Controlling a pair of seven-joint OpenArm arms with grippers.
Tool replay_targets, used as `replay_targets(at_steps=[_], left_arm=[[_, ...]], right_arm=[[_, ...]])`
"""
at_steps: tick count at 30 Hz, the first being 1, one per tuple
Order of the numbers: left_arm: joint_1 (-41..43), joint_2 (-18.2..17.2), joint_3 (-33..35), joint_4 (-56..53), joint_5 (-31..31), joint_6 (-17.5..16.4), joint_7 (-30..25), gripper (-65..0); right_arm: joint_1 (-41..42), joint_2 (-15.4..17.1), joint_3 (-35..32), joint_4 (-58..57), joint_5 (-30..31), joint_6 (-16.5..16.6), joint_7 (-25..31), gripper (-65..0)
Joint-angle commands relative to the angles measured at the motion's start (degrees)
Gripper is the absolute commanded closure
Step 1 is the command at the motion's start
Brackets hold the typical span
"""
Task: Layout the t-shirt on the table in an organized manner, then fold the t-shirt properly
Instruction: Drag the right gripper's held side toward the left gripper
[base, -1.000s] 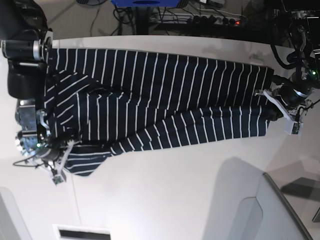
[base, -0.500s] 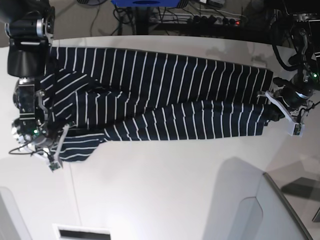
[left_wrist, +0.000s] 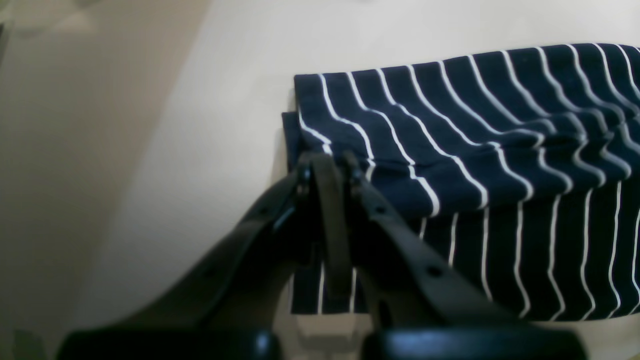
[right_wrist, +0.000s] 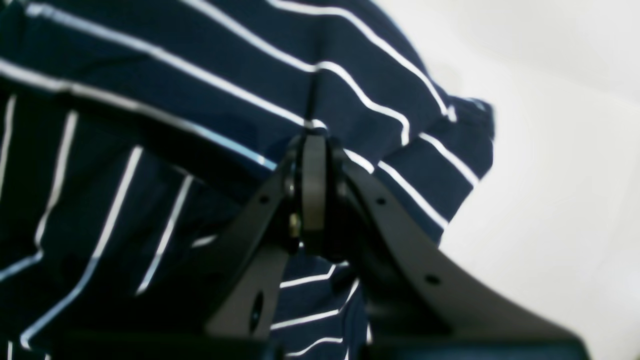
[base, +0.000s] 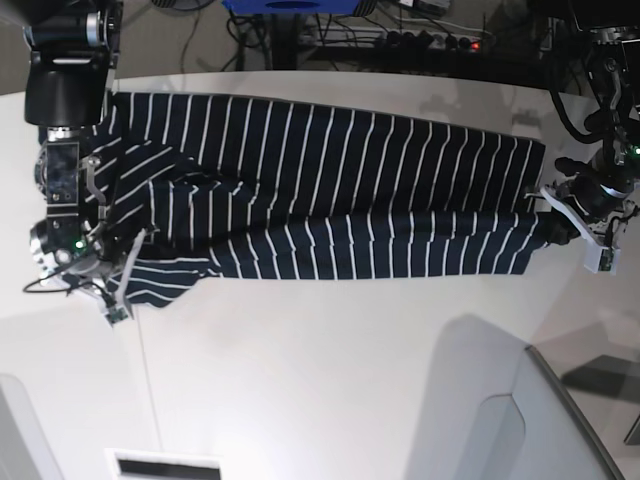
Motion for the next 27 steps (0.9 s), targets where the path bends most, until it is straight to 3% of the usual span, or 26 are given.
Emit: replay_targets(at_steps=[1,5,11,17,27], left_arm=[[-1.65,-1.04,-0.69,0.81,-0.28,-0.08,-1.43,0.0],[-2.27,-1.04,-0.78,-0.16,-0.19,-2.72,-1.43,0.0],[-2.62,-1.04,-0.43,-2.71,-0.19,-2.89,-1.43,0.0],[-2.62,-1.04,-0.34,-5.70,-0.19,-2.89,-6.09,0.0],[-4.29,-1.04,-0.52,-8.51,-0.19,-2.98,-6.26,0.0]], right_arm=[[1.18,0.73,0.20,1.21,-0.15,-0.23,0.19,0.0],[0.74,0.90,0.20,1.74,-0.15,-0.23,-2.45,0.0],[-3.39,0.46,0.20,9.83,-0.15,-0.23,-8.16,0.0],[-6.38,-0.94,0.20,10.44,-0.15,-0.23,-8.78,0.0],[-9.02,-2.17,0.02,15.72,-0.15,-0.23,-11.85,0.0]])
